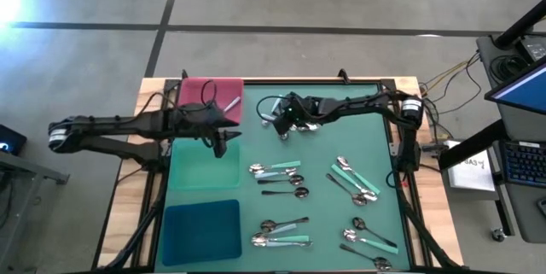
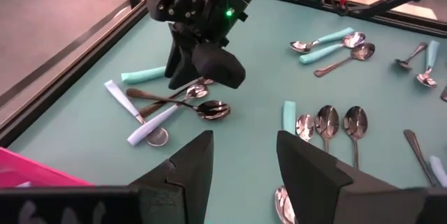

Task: Sort silverware by color (type)
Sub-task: Put the black spoon into the green bin

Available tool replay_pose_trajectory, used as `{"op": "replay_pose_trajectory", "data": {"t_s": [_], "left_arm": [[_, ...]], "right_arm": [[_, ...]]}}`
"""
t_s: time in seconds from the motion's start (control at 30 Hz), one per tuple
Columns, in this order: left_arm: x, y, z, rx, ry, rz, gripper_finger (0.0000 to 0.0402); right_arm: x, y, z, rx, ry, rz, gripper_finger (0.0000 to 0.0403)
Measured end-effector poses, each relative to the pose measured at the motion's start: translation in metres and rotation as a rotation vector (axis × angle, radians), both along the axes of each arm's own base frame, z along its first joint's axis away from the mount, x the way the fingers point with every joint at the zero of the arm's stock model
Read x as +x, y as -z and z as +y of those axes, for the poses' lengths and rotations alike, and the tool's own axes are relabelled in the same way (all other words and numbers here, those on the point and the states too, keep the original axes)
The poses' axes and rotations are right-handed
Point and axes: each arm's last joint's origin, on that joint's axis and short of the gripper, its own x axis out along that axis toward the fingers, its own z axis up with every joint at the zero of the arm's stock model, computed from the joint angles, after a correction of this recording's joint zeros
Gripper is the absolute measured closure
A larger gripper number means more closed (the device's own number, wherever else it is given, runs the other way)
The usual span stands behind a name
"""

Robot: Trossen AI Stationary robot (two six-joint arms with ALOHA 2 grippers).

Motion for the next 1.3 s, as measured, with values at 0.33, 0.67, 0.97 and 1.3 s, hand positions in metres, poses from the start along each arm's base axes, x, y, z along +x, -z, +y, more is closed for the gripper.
{"op": "replay_pose_trajectory", "data": {"t_s": [0.33, 0.67, 0.97, 1.3], "left_arm": [[-0.011, 0.000, -0.002, -0.003, -0.001, -0.007, 0.0259], [-0.017, -0.003, -0.003, 0.003, 0.002, -0.018, 0.0259], [-0.023, -0.004, -0.004, 0.007, 0.005, -0.007, 0.0259], [-0.026, -0.005, -0.004, 0.007, 0.005, -0.003, 0.0259]], "right_arm": [[0.004, 0.008, -0.001, 0.014, 0.035, -0.027, 0.0276], [0.008, 0.031, -0.002, 0.046, 0.066, -0.001, 0.0278], [0.018, 0.044, -0.007, 0.041, 0.082, 0.002, 0.0285], [0.016, 0.035, -0.006, 0.019, 0.046, 0.007, 0.0387]]}}
